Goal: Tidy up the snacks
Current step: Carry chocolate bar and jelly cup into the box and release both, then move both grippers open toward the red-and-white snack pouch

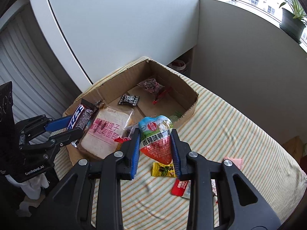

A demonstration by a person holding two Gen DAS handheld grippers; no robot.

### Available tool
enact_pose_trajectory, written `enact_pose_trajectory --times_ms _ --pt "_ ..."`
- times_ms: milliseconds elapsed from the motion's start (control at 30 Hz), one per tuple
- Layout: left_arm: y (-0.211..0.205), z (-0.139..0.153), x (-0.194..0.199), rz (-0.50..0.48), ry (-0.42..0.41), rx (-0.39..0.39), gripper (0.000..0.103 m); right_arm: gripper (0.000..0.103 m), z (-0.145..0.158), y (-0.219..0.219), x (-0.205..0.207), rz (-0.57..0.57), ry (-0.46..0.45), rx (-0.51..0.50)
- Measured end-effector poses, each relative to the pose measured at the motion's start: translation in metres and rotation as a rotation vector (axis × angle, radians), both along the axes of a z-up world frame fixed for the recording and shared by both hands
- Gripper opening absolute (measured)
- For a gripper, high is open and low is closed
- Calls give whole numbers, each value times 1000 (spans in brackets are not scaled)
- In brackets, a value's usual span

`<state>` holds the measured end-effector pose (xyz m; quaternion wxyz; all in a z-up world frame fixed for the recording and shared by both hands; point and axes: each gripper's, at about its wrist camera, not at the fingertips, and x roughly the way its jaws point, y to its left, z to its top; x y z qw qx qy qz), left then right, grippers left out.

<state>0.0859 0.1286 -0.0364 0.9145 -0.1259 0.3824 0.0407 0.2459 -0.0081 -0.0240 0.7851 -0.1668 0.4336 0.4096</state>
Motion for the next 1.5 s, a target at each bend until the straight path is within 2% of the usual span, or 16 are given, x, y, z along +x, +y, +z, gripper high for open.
enact_pose_trajectory --times_ms 167,300,400,433,833,1133,1300,1500 --pt "12 1 -2 27 -7 1 30 35 -5 27 -1 13 1 6" --pt "17 -1 -2 36 -1 4 31 50 -5 38 0 13 -4 16" --pt "18 0 -4 46 -10 2 32 69 -3 42 0 3 -18 22" --pt "19 0 -4 50 -13 1 34 71 -2 43 0 2 -18 27" --pt "6 7 -8 32 -35 18 35 71 7 26 -3 -2 -27 23" --pt "-21 15 -10 -23 -55 7 35 71 13 -25 8 -46 -28 19" --pt "-43 17 -11 -65 -60 0 35 71 5 -62 24 -86 4 10" --pt "-75 14 -10 -120 -50 -19 35 71 -16 -90 37 -78 68 -11"
